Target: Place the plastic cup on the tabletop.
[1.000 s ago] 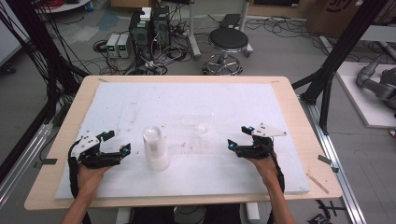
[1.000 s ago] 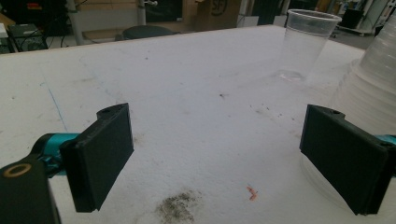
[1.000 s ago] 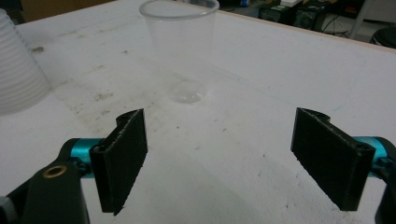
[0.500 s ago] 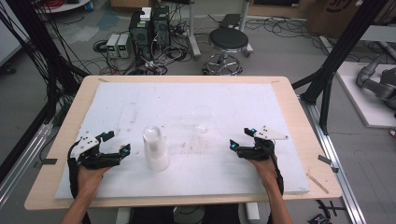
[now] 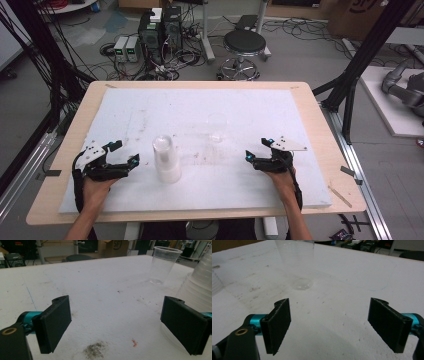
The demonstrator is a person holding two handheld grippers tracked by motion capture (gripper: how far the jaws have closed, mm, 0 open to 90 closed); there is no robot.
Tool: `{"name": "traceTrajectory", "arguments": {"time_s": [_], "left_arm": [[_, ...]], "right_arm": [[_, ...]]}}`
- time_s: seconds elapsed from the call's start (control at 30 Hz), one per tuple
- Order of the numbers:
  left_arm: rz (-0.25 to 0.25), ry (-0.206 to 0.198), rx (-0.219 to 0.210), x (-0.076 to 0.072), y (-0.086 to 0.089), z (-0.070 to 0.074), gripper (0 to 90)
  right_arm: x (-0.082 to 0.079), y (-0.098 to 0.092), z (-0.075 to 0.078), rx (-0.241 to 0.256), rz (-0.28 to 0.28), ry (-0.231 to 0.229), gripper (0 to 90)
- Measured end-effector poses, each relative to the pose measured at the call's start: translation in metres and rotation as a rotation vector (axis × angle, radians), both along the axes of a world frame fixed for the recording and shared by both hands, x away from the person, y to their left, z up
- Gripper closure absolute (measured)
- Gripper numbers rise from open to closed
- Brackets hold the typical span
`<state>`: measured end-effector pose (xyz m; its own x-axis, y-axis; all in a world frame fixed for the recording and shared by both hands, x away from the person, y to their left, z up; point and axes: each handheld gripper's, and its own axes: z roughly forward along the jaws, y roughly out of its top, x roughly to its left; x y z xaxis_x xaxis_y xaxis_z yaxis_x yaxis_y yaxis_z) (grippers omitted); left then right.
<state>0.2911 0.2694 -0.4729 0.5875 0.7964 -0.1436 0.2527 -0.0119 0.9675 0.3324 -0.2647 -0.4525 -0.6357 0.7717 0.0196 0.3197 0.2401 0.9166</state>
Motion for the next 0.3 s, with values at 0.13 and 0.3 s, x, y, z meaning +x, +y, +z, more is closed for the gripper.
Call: {"name": "traceTrajectory", "arguments": {"time_s": [0.13,0.3], "left_arm": [[-0.005,0.001,-0.002,0.0001,0.0005,-0.0001,9.6],[-0.001,0.003,0.002,0.0002,0.0003,0.0000,9.6]], "right_arm": [[-0.0004,0.0002,-0.0005,-0.004,-0.001,0.002,18.8],[-0.0021,0.0002,-0.0009,-0.008,-0.001,-0.006,18.8]]}}
